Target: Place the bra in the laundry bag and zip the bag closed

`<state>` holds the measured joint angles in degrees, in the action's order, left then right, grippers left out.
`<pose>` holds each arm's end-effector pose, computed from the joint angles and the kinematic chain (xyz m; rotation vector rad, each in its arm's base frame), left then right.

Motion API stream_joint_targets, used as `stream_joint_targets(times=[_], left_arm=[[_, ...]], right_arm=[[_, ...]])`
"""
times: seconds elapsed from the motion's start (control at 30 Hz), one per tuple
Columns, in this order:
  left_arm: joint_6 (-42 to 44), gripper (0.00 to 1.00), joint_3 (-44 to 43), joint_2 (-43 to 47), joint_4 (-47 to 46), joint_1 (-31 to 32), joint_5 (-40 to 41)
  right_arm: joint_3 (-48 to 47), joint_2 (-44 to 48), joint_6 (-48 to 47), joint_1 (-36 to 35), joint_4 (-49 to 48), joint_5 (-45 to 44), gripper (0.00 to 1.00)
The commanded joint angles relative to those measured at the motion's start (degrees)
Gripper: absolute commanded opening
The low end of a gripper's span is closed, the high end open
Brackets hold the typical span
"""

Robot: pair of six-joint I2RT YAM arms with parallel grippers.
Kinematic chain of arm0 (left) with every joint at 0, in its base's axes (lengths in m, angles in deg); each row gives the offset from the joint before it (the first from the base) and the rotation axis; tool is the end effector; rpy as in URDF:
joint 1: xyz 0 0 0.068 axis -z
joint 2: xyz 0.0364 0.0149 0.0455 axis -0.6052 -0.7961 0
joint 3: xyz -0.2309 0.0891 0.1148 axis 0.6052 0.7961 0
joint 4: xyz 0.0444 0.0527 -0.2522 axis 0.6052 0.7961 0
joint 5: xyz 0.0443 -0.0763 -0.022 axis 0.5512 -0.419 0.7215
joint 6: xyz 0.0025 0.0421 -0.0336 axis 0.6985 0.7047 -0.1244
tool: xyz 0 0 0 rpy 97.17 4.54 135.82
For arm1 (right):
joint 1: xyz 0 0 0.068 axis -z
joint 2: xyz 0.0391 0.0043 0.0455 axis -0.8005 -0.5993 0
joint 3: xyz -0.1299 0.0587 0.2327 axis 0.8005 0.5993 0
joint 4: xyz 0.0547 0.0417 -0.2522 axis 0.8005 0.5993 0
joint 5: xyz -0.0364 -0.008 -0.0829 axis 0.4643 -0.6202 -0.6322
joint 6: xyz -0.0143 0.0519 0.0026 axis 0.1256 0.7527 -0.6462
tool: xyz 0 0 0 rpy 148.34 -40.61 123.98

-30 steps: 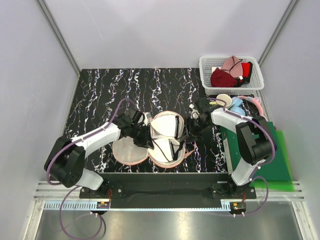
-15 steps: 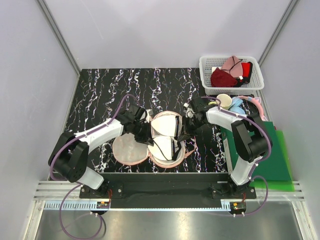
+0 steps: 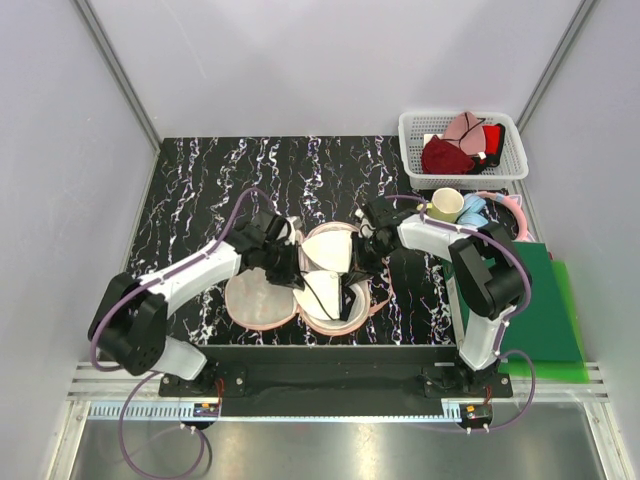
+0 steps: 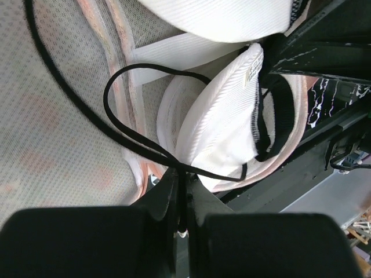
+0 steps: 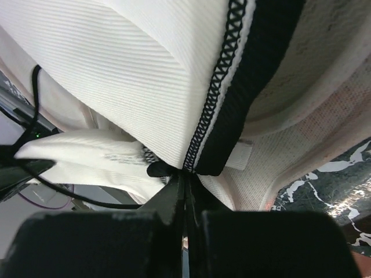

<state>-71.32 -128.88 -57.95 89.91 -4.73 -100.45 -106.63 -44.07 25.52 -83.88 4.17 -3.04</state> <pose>0.2291 -0.1609 0.2014 0.2049 2.8074 -0.7921 0.2918 0.1942 0.1519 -0.2033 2.9609 0.9487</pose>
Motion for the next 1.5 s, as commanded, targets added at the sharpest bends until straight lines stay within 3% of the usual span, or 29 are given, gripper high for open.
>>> stream_joint_targets(times=[0.0, 0.4, 0.6, 0.87, 1.13, 1.23, 1.47], left_arm=[[-1.2, 0.00, 0.0, 8.0, -1.5, -0.2, 3.7], [-2.4, 0.00, 7.2, 14.0, -10.4, -0.3, -3.3], [-1.5, 0.00, 8.5, 11.9, -15.5, -0.9, -9.6], [-3.7, 0.00, 8.3, 13.6, -18.4, -3.5, -9.7], [-7.0, 0.00, 9.1, 5.4, -26.2, -3.7, -23.7], [-4.9, 0.00, 9.4, 1.8, -23.7, -3.8, -26.9], [5.2, 0.00, 7.3, -4.2, -14.3, -4.9, -23.9]], right_arm=[[1.0, 3.0, 1.7, 0.0, -0.6, -2.9, 0.00], [2.1, 1.3, 2.4, 0.1, -0.6, -3.6, 0.00], [2.2, 2.3, 3.6, 0.1, -0.3, -2.0, 0.04], [3.2, 1.7, 2.3, 0.2, 0.0, -2.9, 0.04], [1.9, 0.8, 3.9, 0.2, 0.0, -2.0, 0.04], [1.6, 0.6, 4.9, 0.2, 0.0, -1.6, 0.04], [1.7, 0.8, 5.3, 0.2, 0.2, -1.5, 0.05]])
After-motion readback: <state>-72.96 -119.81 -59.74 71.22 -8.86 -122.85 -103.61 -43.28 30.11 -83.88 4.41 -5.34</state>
